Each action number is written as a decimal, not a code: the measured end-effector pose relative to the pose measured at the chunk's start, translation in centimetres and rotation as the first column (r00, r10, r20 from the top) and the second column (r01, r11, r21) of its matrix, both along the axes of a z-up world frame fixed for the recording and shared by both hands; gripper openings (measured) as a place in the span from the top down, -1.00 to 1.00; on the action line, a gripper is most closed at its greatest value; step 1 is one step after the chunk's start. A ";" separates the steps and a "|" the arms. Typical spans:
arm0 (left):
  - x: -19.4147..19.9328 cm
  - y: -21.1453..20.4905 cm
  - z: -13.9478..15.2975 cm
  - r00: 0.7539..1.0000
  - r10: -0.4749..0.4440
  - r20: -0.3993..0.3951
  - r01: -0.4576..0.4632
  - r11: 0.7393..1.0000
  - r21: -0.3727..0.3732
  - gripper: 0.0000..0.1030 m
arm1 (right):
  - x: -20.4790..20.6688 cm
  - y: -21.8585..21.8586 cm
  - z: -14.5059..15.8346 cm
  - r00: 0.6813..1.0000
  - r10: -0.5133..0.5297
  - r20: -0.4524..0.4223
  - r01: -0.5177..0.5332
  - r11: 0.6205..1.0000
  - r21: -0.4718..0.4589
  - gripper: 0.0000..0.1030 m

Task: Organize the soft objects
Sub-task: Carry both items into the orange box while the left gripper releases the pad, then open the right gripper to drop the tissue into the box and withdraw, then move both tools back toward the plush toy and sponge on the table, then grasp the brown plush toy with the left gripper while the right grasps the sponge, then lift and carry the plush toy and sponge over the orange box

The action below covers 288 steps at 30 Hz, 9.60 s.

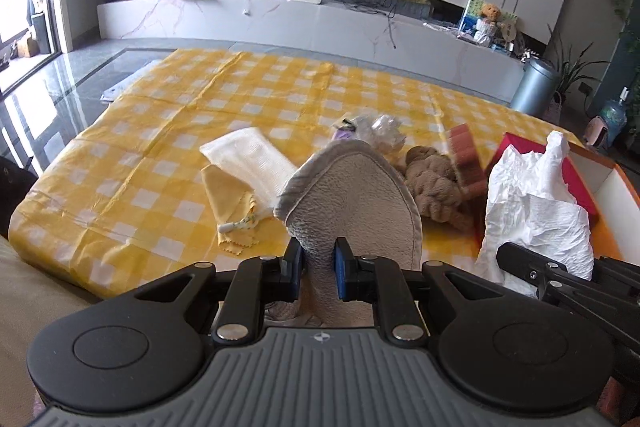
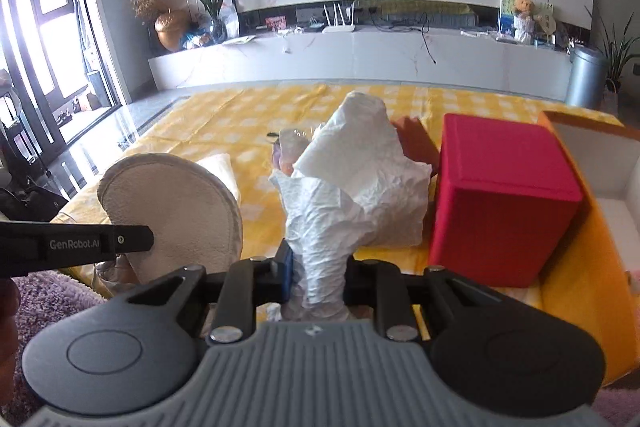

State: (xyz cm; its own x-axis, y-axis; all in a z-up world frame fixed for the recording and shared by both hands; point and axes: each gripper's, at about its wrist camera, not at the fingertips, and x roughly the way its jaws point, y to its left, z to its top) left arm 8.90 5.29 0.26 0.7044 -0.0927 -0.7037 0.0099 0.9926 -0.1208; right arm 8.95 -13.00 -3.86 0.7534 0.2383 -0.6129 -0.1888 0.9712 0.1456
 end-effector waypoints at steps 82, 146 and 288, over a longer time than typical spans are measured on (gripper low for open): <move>9.1 -33.8 2.7 0.689 -0.724 -0.025 0.681 0.635 0.365 0.01 | 6.2 -28.5 2.4 0.939 -0.148 -0.309 -0.020 0.876 -0.482 -0.48; 4.8 4.7 -1.8 0.984 -0.178 0.027 0.174 0.980 0.092 -0.02 | 1.6 0.4 -2.3 1.000 -0.023 0.018 0.026 0.977 -0.210 -0.55; -0.7 -16.6 7.5 0.806 -0.548 0.222 0.570 0.821 -0.043 0.39 | -11.3 -15.6 8.8 0.951 -0.167 0.259 0.196 0.977 -0.087 0.35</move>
State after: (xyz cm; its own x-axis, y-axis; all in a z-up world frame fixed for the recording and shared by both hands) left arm 8.23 -11.31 7.75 0.6269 -0.5759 -0.5248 0.5927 0.7897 -0.1585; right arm -2.35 -28.65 4.99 0.9094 0.0249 -0.4151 -0.0245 0.9997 0.0063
